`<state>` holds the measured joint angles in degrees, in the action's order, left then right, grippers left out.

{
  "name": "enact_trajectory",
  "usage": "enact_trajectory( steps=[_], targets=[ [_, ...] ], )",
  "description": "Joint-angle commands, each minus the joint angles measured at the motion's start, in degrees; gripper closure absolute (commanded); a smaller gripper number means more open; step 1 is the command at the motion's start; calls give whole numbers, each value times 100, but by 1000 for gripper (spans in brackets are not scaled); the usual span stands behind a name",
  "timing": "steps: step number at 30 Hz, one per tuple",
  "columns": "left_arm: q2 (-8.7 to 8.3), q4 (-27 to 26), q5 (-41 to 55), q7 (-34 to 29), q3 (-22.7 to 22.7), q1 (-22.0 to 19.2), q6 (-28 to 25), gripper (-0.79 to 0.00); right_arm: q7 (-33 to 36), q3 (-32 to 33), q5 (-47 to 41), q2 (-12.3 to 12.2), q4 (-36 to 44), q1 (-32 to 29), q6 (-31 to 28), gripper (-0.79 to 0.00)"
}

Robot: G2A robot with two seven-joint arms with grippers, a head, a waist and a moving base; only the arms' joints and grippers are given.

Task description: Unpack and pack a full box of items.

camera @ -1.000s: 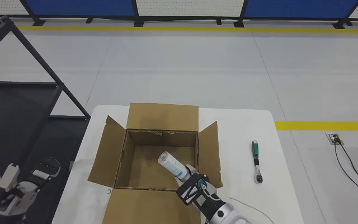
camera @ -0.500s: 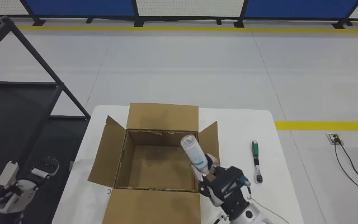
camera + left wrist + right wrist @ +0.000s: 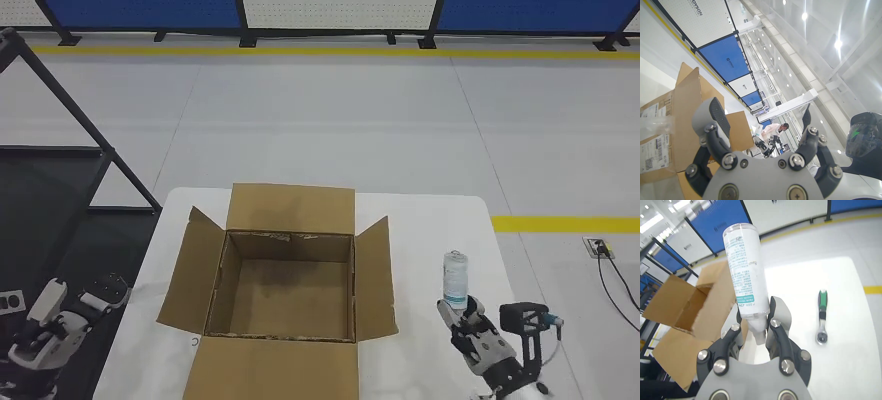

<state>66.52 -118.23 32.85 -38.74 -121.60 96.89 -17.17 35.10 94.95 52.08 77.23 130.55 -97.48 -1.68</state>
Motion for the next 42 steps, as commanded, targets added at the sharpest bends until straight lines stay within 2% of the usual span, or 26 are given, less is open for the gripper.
enact_trajectory(
  steps=[1,5,9,16,23,24,26,27,35,40,41,42],
  targets=[
    [-2,-16,-46,8,22,-11,14,-785,1071,-43,5,-34,-422,546,200,0],
    [-4,-27,-89,20,52,-15,28,-785,2005,-306,219,-64,-1281,1438,737,0],
    [-1,-4,-88,70,41,6,5,-785,2436,-493,260,-66,-2076,2043,1228,0],
    [6,18,-54,124,-11,57,-40,-785,2358,-529,20,-78,-3092,2504,1409,0],
    [15,-64,-124,150,40,125,-87,-785,2166,-492,-54,-102,-3332,2545,1601,0],
    [17,-70,-133,155,48,131,-92,-785,2164,-486,-63,-107,-3338,2541,1605,-34],
    [18,-75,-157,168,53,138,-101,-785,2146,-487,-75,-116,-3327,2530,1619,-231],
    [19,-77,-161,173,56,140,-103,-785,2131,-490,-77,-120,-3310,2516,1625,-262],
    [25,-99,-163,220,54,167,-115,-785,2096,-459,-88,-161,-3150,2428,1701,-354],
    [29,-102,-142,238,45,179,-135,-785,2120,-436,-95,-189,-3077,2401,1726,-382],
    [29,-102,-139,242,44,180,-136,-785,2122,-428,-97,-195,-3054,2390,1724,-489],
    [30,-103,-135,248,44,179,-135,-785,2116,-415,-102,-200,-3027,2374,1735,-517]
  ],
)
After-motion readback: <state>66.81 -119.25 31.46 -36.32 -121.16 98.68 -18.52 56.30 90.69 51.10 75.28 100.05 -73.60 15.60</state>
